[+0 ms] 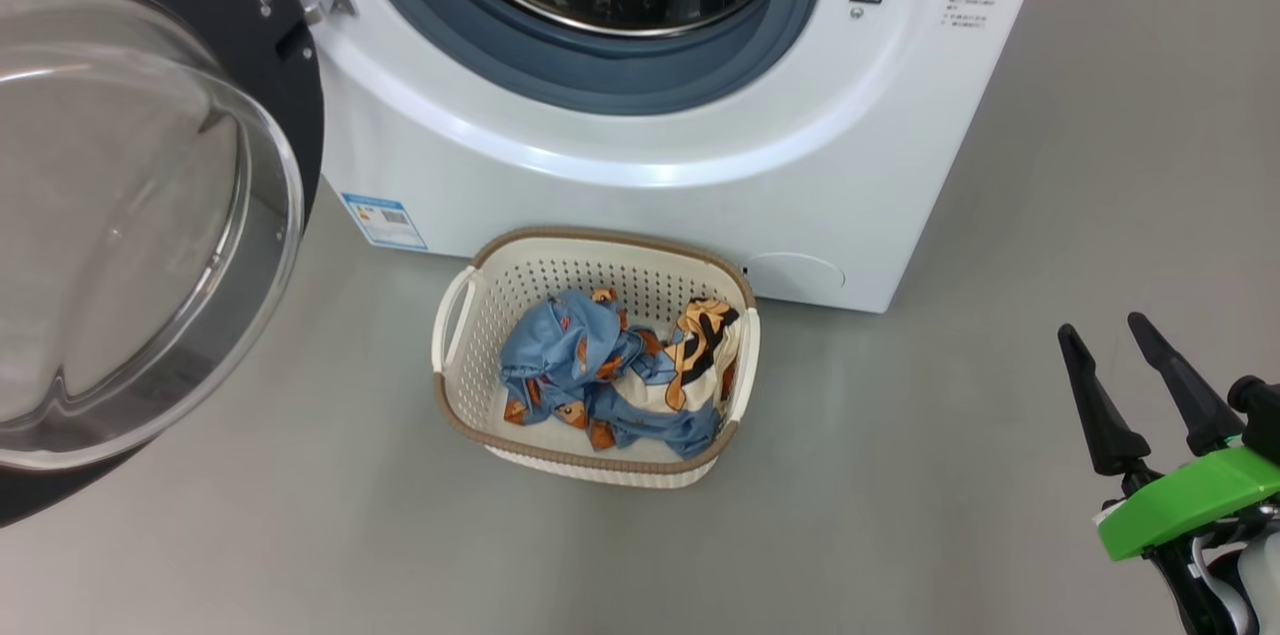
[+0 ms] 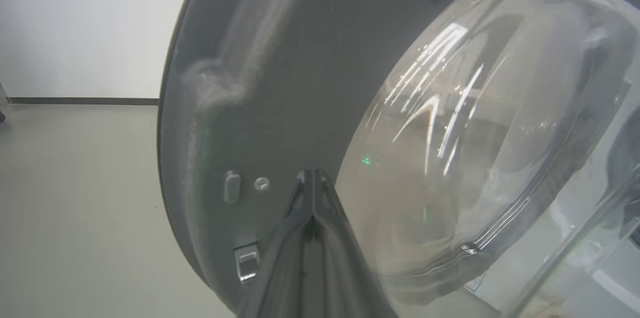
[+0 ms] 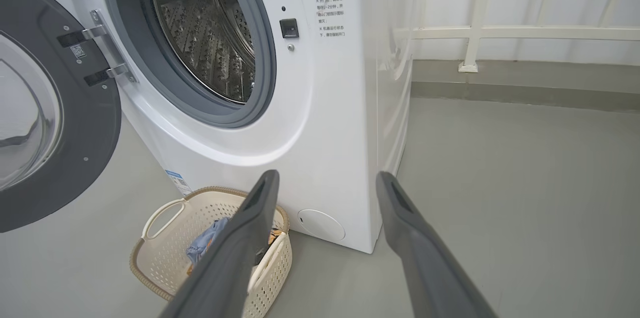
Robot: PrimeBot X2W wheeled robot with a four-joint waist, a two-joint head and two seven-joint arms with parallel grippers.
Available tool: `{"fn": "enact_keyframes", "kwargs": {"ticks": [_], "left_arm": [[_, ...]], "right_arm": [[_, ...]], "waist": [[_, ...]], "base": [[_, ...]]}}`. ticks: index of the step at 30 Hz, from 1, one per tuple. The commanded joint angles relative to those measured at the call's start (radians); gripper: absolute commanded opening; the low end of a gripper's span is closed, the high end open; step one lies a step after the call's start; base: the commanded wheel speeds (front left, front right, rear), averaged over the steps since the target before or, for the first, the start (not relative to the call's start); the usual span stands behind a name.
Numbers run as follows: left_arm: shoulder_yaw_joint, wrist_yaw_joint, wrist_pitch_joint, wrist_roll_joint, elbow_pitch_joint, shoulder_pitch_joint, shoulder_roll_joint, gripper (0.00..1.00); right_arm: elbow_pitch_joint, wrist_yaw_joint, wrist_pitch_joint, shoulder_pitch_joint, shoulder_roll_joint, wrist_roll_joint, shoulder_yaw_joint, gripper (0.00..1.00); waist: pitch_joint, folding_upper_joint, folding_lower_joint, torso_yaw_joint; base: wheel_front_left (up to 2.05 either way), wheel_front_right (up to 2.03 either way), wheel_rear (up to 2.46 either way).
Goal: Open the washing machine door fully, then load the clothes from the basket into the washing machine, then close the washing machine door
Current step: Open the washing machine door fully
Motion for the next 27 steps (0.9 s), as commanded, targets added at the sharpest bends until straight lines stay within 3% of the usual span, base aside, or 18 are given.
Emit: {"fn": "enact_keyframes", "kwargs": {"ticks": [1,3,4,5,10,14,27], "left_arm": [[0.015,-0.005,-0.005,0.014,-0.062,0.033,0.018,0.34],[0.006,-0.007,-0.005,0.017,-0.103,0.062,-0.015,0.62],[-0.001,-0.008,-0.005,0.02,-0.12,0.077,-0.029,0.86],[-0.006,-0.009,-0.005,0.022,-0.136,0.09,-0.044,1.0],[-0.046,-0.01,-0.005,0.029,-0.211,0.153,-0.112,1.0],[-0.087,-0.01,-0.005,0.021,-0.245,0.179,-0.13,1.0],[-0.258,-0.011,-0.005,-0.027,-0.313,0.242,-0.134,1.0]], "right_arm": [[-0.02,0.002,-0.012,0.016,-0.011,0.004,0.01,1.0],[-0.02,0.002,-0.012,0.021,-0.007,0.004,0.009,1.0],[-0.021,0.002,-0.012,0.023,-0.006,0.003,0.008,1.0],[-0.021,0.002,-0.012,0.025,-0.004,0.003,0.006,1.0],[-0.024,0.002,-0.012,0.037,0.006,0.003,0.004,1.0],[-0.026,0.002,-0.012,0.044,0.009,0.003,0.001,1.0],[-0.022,0.002,-0.012,0.064,0.024,0.0,-0.01,1.0]], "waist": [[-0.019,0.0,0.0,-0.001],[-0.028,0.0,0.0,-0.005],[-0.032,0.0,0.0,-0.008],[-0.037,0.0,0.0,-0.01],[-0.059,0.0,0.0,-0.033],[-0.066,0.0,0.0,-0.049],[-0.103,0.0,0.0,-0.157]], "base": [[0.0,0.0,0.0],[0.0,0.0,0.0],[0.0,0.0,0.0],[0.0,0.0,0.0],[0.0,0.0,0.0],[0.0,0.0,0.0],[0.0,0.0,0.0]]}}
